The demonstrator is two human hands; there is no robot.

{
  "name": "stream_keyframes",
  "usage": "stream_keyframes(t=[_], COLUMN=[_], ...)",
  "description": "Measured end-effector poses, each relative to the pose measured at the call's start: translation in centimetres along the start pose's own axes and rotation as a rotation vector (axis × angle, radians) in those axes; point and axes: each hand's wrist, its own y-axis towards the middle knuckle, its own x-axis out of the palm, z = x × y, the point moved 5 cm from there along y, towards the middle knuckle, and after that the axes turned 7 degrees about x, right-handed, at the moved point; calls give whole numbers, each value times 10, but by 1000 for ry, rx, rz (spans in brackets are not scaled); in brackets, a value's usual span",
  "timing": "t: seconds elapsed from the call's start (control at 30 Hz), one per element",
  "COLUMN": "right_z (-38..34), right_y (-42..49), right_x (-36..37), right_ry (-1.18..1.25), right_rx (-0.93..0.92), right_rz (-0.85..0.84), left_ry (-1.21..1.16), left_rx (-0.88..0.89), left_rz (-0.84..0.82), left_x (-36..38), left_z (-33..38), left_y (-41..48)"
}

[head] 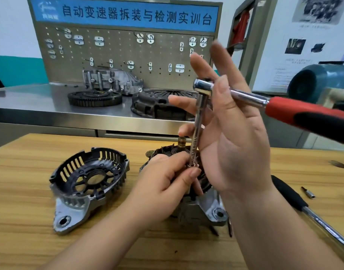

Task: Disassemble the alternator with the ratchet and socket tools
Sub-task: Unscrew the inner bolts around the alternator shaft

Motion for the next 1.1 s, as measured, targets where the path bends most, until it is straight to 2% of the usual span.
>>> stream_keyframes(t=[0.23, 0.3, 0.43, 0.57, 0.73, 0.9, 0.97, 1.1], right_z=[12, 12, 1, -4, 0, 9, 9, -8], right_y=[1, 1, 0, 0, 2, 2, 2, 1], right_x=[-5, -5, -5, -4, -1, -2, -4, -7], right_ry=[159, 134, 6, -57, 125, 219, 173, -131], right_rx=[244, 233, 85, 6, 131, 258, 231, -40], right_rz=[-50, -51, -1, -34, -97, -116, -99, -46], left_ry=[-52, -57, -72, -56, -122, -69, -70, -61], left_rx=[2, -7, -68, -68, -43, -9, -23, -62], left_rz=[3, 15, 38, 24, 47, 10, 20, 20], left_x=[0, 1, 1, 1, 1, 2, 2, 5], left_z=[-1, -1, -3, -3, -1, 0, -1, -4], left_y=[-2, -2, -4, -3, -4, -2, -2, -3])
